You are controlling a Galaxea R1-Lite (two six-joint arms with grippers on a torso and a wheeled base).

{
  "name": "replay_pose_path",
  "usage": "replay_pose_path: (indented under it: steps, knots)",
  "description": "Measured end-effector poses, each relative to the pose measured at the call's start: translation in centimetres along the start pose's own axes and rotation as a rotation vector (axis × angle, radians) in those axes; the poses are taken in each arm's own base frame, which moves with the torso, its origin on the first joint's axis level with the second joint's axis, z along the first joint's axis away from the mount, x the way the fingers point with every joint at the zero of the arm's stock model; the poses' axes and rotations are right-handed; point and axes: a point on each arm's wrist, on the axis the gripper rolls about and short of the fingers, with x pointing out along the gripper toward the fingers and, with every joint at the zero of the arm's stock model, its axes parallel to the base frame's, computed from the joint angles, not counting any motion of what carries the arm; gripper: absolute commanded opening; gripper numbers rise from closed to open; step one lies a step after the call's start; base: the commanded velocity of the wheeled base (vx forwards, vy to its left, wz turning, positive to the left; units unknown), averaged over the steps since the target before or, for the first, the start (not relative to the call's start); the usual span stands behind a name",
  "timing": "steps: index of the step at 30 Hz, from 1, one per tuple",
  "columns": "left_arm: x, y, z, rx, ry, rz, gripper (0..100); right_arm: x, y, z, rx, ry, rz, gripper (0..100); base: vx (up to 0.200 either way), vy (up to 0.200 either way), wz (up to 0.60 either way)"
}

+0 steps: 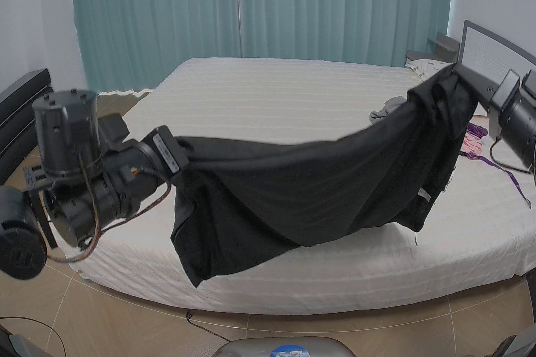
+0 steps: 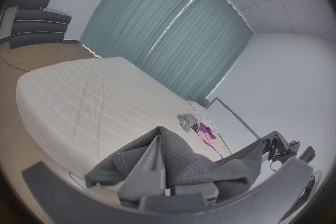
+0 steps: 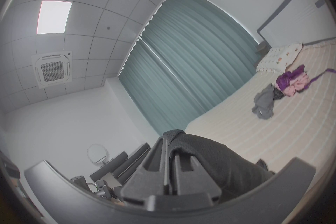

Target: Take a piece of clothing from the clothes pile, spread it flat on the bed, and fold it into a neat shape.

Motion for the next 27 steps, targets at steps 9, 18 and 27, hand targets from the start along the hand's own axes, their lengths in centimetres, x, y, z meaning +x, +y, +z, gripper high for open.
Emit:
replay_pose_path:
  steps: [9, 18, 27]
  knots:
    - [5.7, -1.1, 3.0, -0.013, -0.049, 0.055, 0, 6.3, -2.3, 2.0, -0.027, -0.054, -0.095, 0, 0.200, 0.000, 0.00]
    - [12.9, 0.5, 2.9, -0.012, -0.033, 0.140, 0, 12.6, -6.8, 0.3, -0.038, -0.052, -0.152, 0, 0.200, 0.000, 0.00]
    - [18.7, 3.5, 0.1, -0.006, 0.031, 0.208, 0, 16.2, -11.7, -3.9, -0.040, 0.014, -0.217, 0, 0.067, 0.000, 0.00]
